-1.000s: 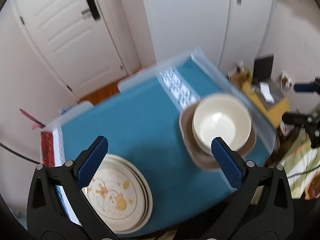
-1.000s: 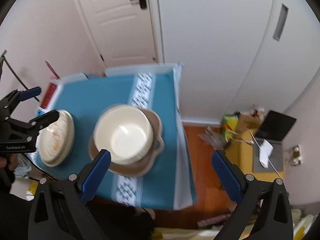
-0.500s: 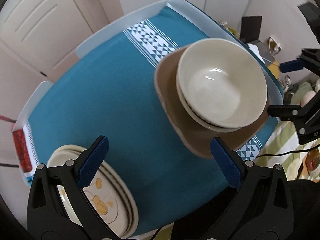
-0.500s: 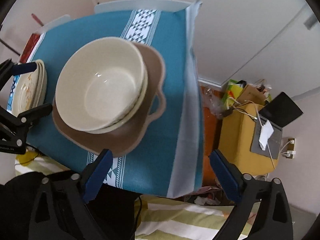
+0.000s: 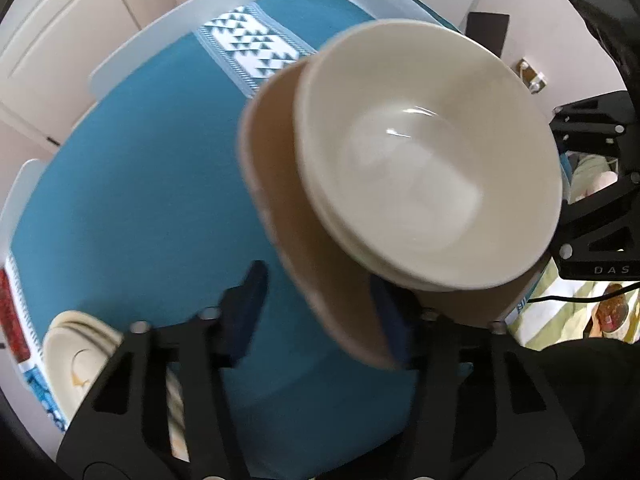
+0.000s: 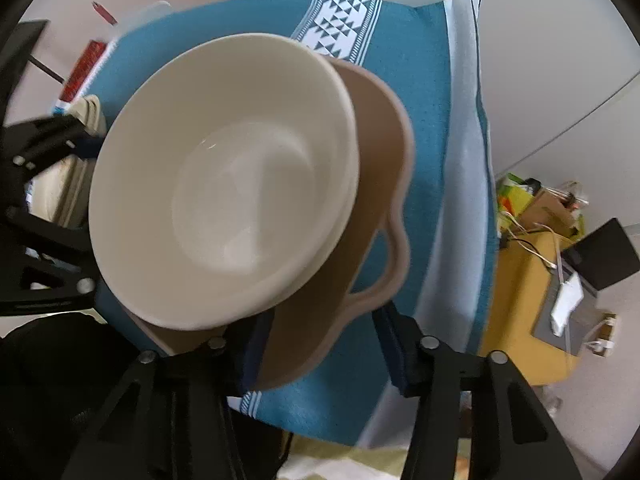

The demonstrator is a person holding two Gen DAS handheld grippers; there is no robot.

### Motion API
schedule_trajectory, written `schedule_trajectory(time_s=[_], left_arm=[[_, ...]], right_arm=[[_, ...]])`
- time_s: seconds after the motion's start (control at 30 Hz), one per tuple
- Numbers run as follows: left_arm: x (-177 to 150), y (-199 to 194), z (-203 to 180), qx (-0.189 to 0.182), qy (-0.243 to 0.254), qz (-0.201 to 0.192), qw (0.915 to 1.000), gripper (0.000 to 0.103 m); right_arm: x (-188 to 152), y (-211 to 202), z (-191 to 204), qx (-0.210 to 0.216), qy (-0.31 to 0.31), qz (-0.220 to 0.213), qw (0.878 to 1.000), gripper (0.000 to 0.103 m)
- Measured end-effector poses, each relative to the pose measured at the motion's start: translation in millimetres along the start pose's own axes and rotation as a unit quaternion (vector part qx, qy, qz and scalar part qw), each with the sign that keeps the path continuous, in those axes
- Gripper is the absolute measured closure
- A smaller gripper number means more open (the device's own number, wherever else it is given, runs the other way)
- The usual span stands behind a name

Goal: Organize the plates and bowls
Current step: 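Lift the nested bowl stack and carry it over the plate stack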

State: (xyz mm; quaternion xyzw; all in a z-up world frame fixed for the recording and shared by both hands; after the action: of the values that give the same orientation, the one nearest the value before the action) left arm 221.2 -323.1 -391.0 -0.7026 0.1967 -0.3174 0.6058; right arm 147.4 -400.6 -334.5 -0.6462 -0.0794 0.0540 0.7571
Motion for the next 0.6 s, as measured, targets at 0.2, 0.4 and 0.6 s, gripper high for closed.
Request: schedule_trajectory(time_s=[0.2, 0.4, 0.6], left_arm=[[4.1, 2.5, -9.5, -0.038, -0.003, -0.025, 0.9990, 0.079], [4.3, -0.2, -15.1, -0.008, 0.012, -0.038, 0.9992, 0.079], [10.7, -11.8, -9.7, 0.017, 0.016, -0.053, 0.9983, 0.080]], right_arm=[[5.0, 4.6, 4.9, 0.019, -0.008, -0.036, 0.999, 0.079], [6.4, 2.6, 2.1, 0.008, -0.022, -0.052, 0.998, 0.079], [8.3, -1.8, 3.4, 0.007, -0.034, -0.059, 0.998, 0.080]])
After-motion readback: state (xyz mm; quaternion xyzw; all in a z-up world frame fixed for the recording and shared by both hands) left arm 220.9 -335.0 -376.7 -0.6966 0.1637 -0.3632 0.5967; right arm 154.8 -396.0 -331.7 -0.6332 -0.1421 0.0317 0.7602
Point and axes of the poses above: each gripper's, at about its wrist camera, not at the fingertips, and y roughly the way its jaws point, z to its left, x to its top, the point moved 9 cm from there along y, roughly the way its jaws point, and after that the axes turned 1 degree about z, right-handed, at the moved point
